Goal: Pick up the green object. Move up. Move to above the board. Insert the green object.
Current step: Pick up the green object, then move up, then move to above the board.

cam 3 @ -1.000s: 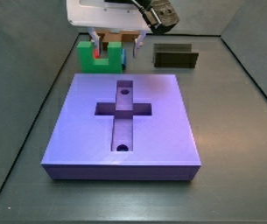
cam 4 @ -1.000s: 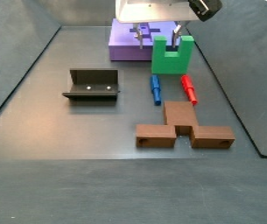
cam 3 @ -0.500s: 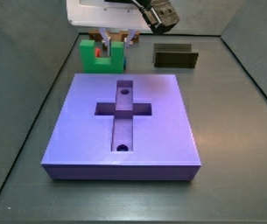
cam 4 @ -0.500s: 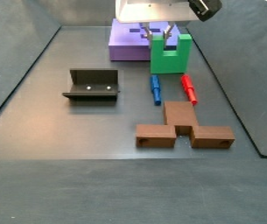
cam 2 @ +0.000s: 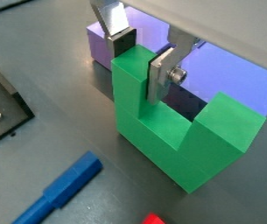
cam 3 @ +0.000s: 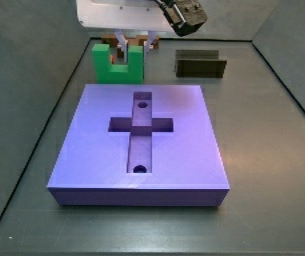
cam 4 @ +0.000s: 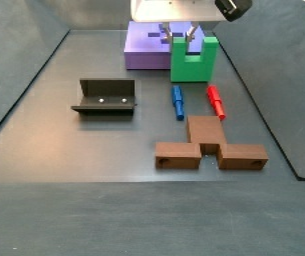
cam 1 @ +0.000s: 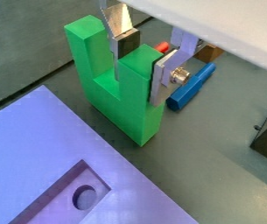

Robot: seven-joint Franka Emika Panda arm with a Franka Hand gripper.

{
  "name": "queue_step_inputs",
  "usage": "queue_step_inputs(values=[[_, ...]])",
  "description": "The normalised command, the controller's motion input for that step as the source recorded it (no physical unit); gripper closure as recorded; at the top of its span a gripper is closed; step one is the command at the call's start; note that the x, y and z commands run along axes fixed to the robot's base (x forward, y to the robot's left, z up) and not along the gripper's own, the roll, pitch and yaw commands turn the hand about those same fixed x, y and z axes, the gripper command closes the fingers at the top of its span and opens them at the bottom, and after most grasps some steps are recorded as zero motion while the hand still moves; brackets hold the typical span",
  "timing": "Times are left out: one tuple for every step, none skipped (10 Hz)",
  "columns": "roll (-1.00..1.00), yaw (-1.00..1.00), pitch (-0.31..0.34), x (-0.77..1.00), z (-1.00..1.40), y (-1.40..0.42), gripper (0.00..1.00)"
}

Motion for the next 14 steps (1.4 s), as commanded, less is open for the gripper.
queue_step_inputs(values=[[0.0,0.0,0.0,0.0,0.0,0.0,1.0],[0.0,0.0,0.0,0.0,0.0,0.0,1.0],[0.0,0.0,0.0,0.0,0.0,0.0,1.0],[0.0,0.0,0.0,0.0,0.0,0.0,1.0],[0.0,0.0,0.0,0.0,0.0,0.0,1.0],[0.0,0.0,0.0,0.0,0.0,0.0,1.0],[0.0,0.0,0.0,0.0,0.0,0.0,1.0],[0.0,0.0,0.0,0.0,0.0,0.0,1.0],[0.0,0.0,0.0,0.0,0.83,0.0,1.0],[0.0,0.03,0.002,0.0,0.83,0.06,1.0],[0.0,0.04,0.054,-0.06,0.63,0.07,1.0],[-0.03,0.02,0.037,-0.03,0.23,0.03,1.0],[0.0,0.0,0.0,0.0,1.4,0.0,1.0],[0.0,-0.01,0.021,-0.02,1.4,0.0,1.0]])
